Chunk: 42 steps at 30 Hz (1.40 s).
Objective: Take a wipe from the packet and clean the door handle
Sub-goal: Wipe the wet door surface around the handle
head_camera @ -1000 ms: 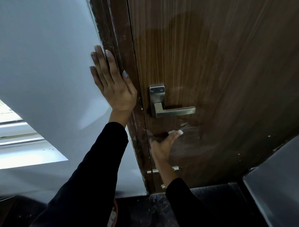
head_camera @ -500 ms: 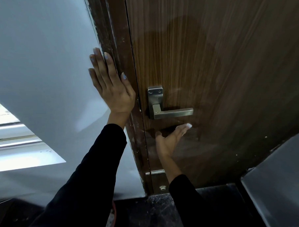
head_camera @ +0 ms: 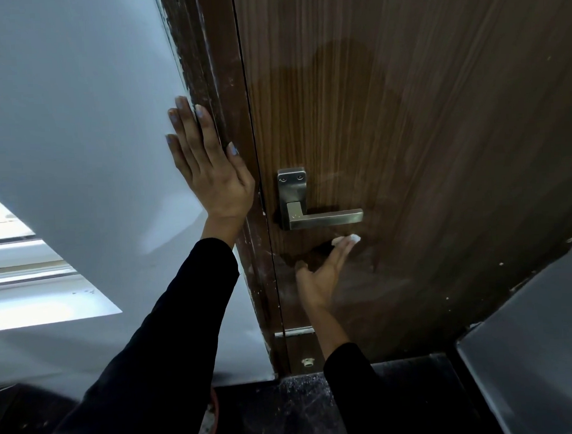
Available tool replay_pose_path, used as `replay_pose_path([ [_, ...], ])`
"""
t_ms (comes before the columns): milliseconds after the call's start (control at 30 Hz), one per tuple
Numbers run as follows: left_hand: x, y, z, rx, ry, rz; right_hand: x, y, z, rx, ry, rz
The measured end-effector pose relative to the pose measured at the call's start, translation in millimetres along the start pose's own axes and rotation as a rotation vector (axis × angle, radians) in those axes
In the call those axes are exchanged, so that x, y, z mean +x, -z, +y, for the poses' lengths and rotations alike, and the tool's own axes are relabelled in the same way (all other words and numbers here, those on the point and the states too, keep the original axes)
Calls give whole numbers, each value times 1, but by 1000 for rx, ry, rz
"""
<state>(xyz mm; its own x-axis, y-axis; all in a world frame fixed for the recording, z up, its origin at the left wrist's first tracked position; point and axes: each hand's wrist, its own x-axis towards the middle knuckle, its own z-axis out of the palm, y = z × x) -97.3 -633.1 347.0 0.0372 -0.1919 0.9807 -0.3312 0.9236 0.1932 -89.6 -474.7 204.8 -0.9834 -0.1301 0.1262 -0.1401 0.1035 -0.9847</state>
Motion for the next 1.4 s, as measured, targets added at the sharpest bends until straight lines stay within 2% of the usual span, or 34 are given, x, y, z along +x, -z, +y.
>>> replay_pose_path([
  [167,0,1,1,8,0,-8,17,13,6,20,-224,48],
  [267,0,2,3,11,-2,-7,9,4,-7,-86,-36,40],
  [367,1,3,3,16,-2,-13,-15,-9,-7,-119,141,-107],
  [467,1,5,4,19,0,-17,-15,-5,1,-100,60,-135],
  [567,2,6,5,15,-1,-24,3,7,-5,-29,-42,-29],
  [667,2,6,5,18,3,-32,11,10,-15,-39,44,20],
  [800,1,5,4,6,0,-40,0,13,-7,-124,127,-57],
  [933,2,6,6,6,7,-45,10,23,-1,-57,11,-26],
  [1033,1,5,6,4,7,-48,13,15,-15,-133,45,0],
  [1167,1,5,5,-10,7,-49,-15,0,-10,-320,239,-204],
  [1233,1,5,5,-13,10,-49,-21,3,2,-349,207,-256],
  [1333,1,5,4,-21,5,-67,-12,9,1,-258,89,-141],
  [1400,1,5,2,-26,7,-73,-6,2,-6,-277,157,-93],
])
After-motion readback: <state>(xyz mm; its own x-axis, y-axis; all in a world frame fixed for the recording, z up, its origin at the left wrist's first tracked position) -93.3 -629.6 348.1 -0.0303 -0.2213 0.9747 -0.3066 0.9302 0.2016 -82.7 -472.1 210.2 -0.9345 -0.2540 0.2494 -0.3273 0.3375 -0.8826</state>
